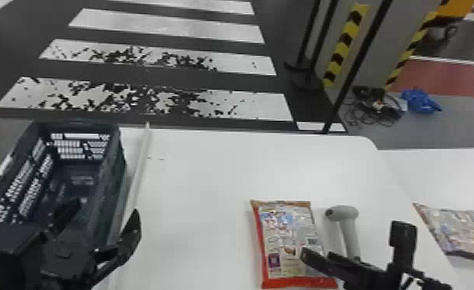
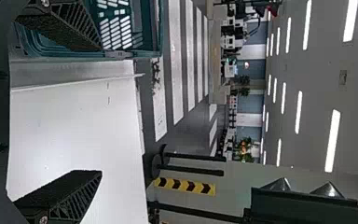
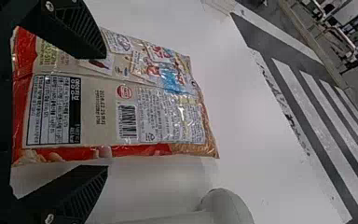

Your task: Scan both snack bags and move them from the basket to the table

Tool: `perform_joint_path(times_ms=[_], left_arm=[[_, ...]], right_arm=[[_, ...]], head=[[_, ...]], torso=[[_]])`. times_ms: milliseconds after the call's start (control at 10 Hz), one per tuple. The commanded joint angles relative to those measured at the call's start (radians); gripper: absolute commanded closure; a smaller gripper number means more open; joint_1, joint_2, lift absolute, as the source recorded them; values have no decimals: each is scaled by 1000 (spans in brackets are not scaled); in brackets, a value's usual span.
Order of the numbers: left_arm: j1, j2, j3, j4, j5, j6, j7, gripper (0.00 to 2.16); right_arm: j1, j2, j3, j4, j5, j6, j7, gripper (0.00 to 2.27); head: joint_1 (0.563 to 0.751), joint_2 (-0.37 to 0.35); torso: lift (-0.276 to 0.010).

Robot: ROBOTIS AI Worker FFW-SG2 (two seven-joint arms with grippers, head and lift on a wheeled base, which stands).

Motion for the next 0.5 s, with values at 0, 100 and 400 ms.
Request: perform_joint_path(times_ms=[0,100,400], left_arm=[[5,0,0,-3,-5,0,2,53],[7,0,0,-3,-5,0,2,53],[5,-2,0,5,-7,0,2,53]], right_arm=[[-19,-1,-7,40,-3,0,38,76],[-41,-4,-10,69,0,13,70,80],[-107,-31,-18,166,7,92,159,923]], head=[[695,-167],[695,-162],[695,-153]], torso=[[-98],[-98],[-98]])
